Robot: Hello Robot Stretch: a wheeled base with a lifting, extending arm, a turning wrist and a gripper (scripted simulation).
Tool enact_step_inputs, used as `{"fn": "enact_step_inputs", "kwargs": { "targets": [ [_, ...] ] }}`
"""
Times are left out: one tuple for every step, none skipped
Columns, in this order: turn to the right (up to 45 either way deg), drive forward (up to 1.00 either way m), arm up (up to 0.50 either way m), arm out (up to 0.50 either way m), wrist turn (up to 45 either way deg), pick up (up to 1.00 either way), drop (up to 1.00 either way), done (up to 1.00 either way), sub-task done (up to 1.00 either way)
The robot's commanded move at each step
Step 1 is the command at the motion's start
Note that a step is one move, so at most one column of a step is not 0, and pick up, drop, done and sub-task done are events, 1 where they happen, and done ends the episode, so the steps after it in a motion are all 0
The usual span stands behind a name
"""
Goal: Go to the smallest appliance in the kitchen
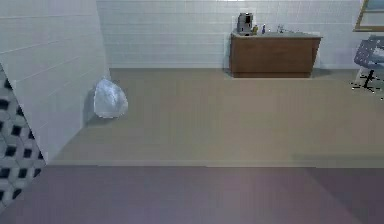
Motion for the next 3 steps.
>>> {"fn": "enact_step_inputs", "kwargs": {
  "targets": [
    [-6.0,0.00,0.00,0.00,0.0,0.00,0.00,0.00,0.00],
    [0.0,1.00,0.00,0.00,0.0,0.00,0.00,0.00,0.00],
    [-3.0,0.00,0.00,0.00,0.0,0.00,0.00,0.00,0.00]
  ]
}}
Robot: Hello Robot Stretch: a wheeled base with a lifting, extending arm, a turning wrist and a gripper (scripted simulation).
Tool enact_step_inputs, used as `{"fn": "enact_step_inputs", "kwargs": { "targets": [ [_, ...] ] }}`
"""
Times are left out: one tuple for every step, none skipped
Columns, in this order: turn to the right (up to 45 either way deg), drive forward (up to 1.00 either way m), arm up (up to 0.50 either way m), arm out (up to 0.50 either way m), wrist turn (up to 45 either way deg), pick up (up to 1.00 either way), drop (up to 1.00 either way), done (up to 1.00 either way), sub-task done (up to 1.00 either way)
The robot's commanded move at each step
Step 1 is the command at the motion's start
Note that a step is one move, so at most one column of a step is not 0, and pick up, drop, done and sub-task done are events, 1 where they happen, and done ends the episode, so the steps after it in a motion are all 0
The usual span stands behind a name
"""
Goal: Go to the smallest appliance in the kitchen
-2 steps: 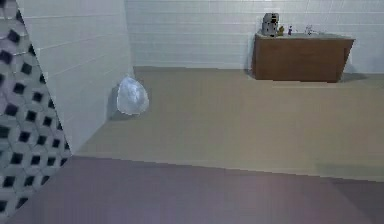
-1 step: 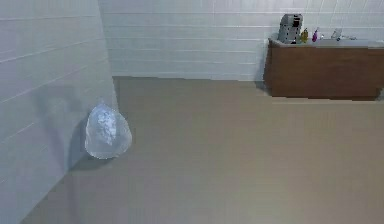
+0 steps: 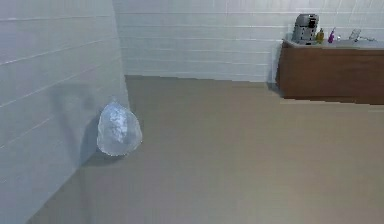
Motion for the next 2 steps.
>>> {"fn": "enact_step_inputs", "kwargs": {
  "targets": [
    [0.0,1.00,0.00,0.00,0.0,0.00,0.00,0.00,0.00],
    [0.0,1.00,0.00,0.00,0.0,0.00,0.00,0.00,0.00]
  ]
}}
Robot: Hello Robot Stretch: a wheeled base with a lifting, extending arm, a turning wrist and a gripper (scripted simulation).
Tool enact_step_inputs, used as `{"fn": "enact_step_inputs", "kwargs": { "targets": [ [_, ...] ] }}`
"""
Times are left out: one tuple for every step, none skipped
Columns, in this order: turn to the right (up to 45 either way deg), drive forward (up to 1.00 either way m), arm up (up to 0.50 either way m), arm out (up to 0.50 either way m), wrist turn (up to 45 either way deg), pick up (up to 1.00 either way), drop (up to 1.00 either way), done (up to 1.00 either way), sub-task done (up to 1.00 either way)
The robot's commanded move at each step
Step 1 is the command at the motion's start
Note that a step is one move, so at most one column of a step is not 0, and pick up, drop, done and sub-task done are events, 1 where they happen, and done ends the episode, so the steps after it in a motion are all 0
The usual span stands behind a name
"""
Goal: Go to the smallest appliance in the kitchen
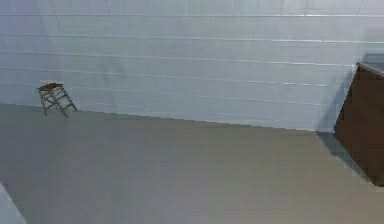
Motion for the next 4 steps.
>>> {"fn": "enact_step_inputs", "kwargs": {
  "targets": [
    [0.0,0.20,0.00,0.00,0.0,0.00,0.00,0.00,0.00],
    [-27.0,0.00,0.00,0.00,0.0,0.00,0.00,0.00,0.00],
    [0.0,1.00,0.00,0.00,0.0,0.00,0.00,0.00,0.00],
    [-9.0,0.00,0.00,0.00,0.0,0.00,0.00,0.00,0.00]
  ]
}}
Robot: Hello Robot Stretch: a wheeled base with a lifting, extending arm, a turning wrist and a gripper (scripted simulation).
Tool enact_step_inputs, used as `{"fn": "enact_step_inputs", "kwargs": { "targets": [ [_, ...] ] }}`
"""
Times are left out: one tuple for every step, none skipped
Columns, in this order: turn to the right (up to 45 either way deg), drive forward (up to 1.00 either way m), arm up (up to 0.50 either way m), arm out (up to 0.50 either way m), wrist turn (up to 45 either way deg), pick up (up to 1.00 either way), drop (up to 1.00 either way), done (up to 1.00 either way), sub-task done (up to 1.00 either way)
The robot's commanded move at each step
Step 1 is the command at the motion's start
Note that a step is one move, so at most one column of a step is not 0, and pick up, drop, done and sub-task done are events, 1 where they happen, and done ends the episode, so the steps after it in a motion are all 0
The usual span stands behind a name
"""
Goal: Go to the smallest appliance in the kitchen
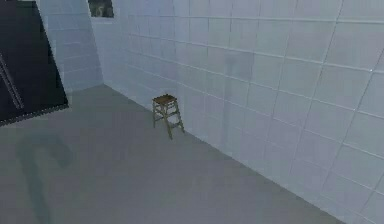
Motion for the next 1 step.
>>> {"fn": "enact_step_inputs", "kwargs": {
  "targets": [
    [0.0,0.30,0.00,0.00,0.0,0.00,0.00,0.00,0.00]
  ]
}}
